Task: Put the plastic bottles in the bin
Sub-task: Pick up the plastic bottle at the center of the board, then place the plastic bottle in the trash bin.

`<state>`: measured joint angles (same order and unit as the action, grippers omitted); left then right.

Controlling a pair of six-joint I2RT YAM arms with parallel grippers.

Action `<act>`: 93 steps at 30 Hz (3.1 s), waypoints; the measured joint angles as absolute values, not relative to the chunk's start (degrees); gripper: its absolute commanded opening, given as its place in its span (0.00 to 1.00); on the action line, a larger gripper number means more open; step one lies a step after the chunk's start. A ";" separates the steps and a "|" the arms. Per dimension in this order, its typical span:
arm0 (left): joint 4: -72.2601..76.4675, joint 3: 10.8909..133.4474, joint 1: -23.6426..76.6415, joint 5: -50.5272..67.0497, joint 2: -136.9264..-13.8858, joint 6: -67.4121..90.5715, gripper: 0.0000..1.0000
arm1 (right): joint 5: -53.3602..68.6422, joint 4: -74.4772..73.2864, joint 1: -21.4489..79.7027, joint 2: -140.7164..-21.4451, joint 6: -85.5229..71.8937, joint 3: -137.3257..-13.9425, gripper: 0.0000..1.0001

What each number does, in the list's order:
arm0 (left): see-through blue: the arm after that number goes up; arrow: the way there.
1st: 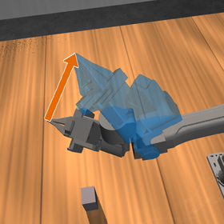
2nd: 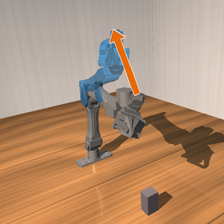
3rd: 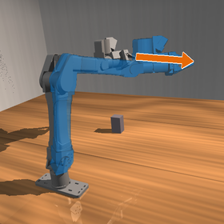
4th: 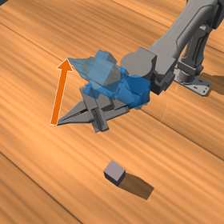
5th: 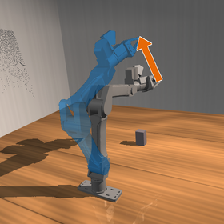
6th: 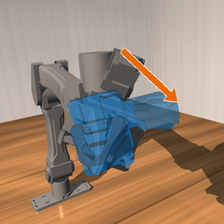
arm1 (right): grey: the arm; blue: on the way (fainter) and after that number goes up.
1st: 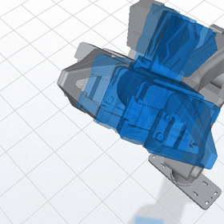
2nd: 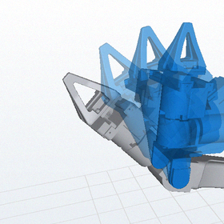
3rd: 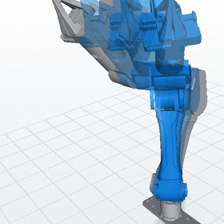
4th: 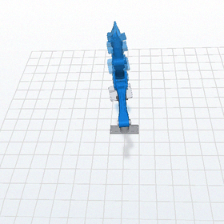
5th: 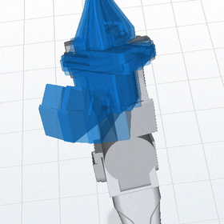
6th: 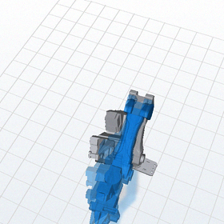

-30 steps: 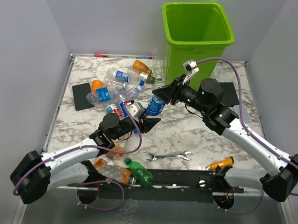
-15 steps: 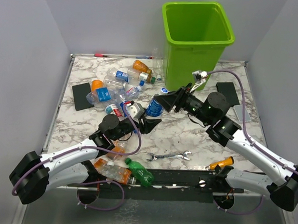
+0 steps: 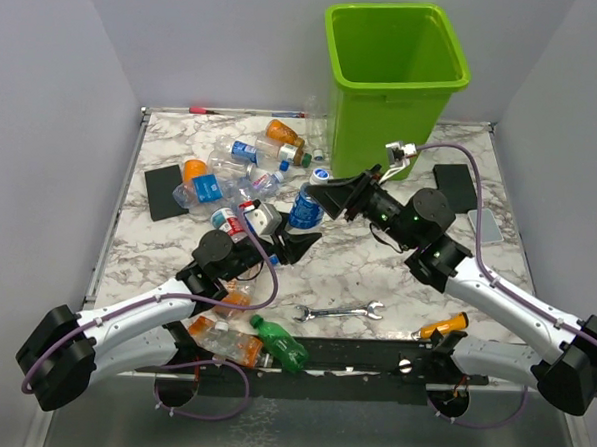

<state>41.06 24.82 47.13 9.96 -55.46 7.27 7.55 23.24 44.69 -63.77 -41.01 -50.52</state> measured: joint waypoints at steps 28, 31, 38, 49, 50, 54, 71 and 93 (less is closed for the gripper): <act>41.12 23.97 47.88 3.53 -52.66 8.32 0.99 | -3.75 3.84 45.01 -64.38 -23.55 -69.82 0.00; 41.30 23.64 47.88 -0.05 -50.19 7.77 0.99 | -10.94 1.08 45.01 -63.24 -16.43 -80.18 0.00; 41.91 22.28 47.88 -7.62 -46.78 6.02 0.99 | -28.84 19.16 44.73 -64.40 5.91 -90.15 0.00; 40.42 21.50 48.12 -16.40 -42.83 2.46 0.99 | -34.28 36.16 27.07 -92.01 14.87 -102.65 0.00; 40.34 21.50 48.12 -17.12 -42.76 2.37 0.99 | -34.50 35.79 25.43 -94.30 13.78 -104.38 0.00; 40.07 21.50 48.12 -18.92 -42.63 2.50 0.99 | -35.09 32.62 20.71 -98.96 8.91 -107.44 0.14; 37.19 21.67 48.14 -23.73 -44.88 3.55 0.99 | -22.81 13.80 18.37 -95.85 -8.16 -106.72 0.72; 5.26 44.58 40.40 -34.50 -65.17 19.07 0.99 | 23.77 7.92 18.70 -51.96 -33.50 -42.87 0.68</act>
<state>5.26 44.58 40.40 -34.50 -65.17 19.07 23.77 7.92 18.70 -51.96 -33.50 -42.87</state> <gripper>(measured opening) 0.990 0.685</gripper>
